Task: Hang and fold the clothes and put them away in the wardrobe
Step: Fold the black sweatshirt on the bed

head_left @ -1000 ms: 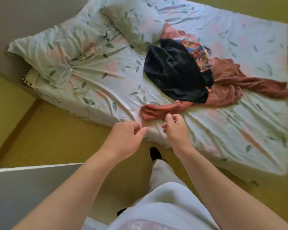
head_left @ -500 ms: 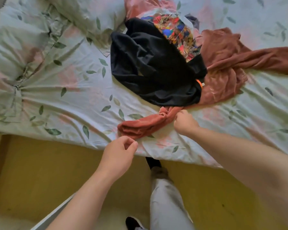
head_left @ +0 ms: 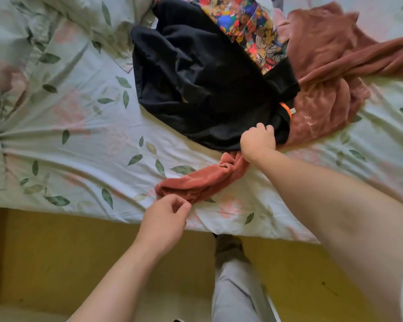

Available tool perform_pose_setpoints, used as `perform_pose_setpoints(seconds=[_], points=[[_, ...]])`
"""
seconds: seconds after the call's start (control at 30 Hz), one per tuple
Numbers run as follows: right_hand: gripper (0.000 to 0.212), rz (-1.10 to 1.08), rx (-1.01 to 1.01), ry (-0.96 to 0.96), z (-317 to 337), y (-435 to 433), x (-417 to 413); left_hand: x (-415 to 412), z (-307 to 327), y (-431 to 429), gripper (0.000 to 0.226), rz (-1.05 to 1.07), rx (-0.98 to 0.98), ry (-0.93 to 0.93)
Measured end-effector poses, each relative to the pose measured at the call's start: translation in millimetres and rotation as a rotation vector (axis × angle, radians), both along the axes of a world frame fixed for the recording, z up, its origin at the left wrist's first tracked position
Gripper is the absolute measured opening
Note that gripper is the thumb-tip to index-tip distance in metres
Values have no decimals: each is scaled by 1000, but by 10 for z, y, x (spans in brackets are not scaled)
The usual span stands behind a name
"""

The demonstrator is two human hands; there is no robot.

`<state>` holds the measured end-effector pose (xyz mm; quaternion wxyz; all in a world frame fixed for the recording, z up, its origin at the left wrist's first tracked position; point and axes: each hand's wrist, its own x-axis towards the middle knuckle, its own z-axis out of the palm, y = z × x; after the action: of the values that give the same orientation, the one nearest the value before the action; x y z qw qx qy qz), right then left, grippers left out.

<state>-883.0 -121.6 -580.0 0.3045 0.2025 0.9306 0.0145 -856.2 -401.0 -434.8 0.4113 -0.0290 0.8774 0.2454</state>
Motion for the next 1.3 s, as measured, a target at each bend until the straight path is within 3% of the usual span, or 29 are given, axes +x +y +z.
perform_pose_setpoints(seconds=[0.1, 0.23, 0.33, 0.5, 0.57, 0.67, 0.73, 0.77, 0.87, 0.97, 1.07, 1.13, 1.2, 1.23, 1.3], points=[[11, -65, -68, 89, 260, 13, -27, -53, 154, 64, 18, -32, 18, -9], [30, -195, -271, 194, 704, -59, 27, -167, 439, 57, 17, -38, 49, 30], [13, -298, -421, 203, 1155, -263, 33, -233, 690, -25, 16, -60, 48, 67], [28, -267, -732, 322, 2077, -896, -71, -341, 1094, -297, 8, -181, 67, 171], [27, -202, -796, 389, 2460, -1211, -105, -394, 1236, -440, 28, -250, 86, 266], [24, -144, -880, 508, 3015, -1667, -98, -528, 1464, -664, 77, -288, 178, 526], [24, -118, -924, 599, 3348, -1929, -55, -668, 1620, -833, 91, -315, 269, 658], [24, -115, -936, 637, 3485, -2054, -18, -749, 1692, -922, 85, -359, 310, 671], [23, -165, -943, 713, 3742, -2415, 66, -1010, 1947, -1186, 34, -445, 274, 649], [11, -377, -1021, 846, 3828, -2643, 126, -1247, 2156, -1430, 34, -425, 306, 647], [45, -392, -1069, 722, 3833, -2675, 182, -1491, 2325, -1603, 41, -382, 406, 704], [74, -241, -968, 596, 3806, -2716, 224, -1635, 2456, -1681, 38, -360, 476, 748], [89, -140, -807, 516, 3777, -2783, 224, -1721, 2629, -1736, 24, -324, 542, 761], [87, -95, -711, 508, 3765, -2820, 205, -1750, 2726, -1765, 19, -298, 563, 772], [56, -19, -546, 537, 3766, -2872, 125, -1797, 2906, -1828, 16, -239, 614, 790]])
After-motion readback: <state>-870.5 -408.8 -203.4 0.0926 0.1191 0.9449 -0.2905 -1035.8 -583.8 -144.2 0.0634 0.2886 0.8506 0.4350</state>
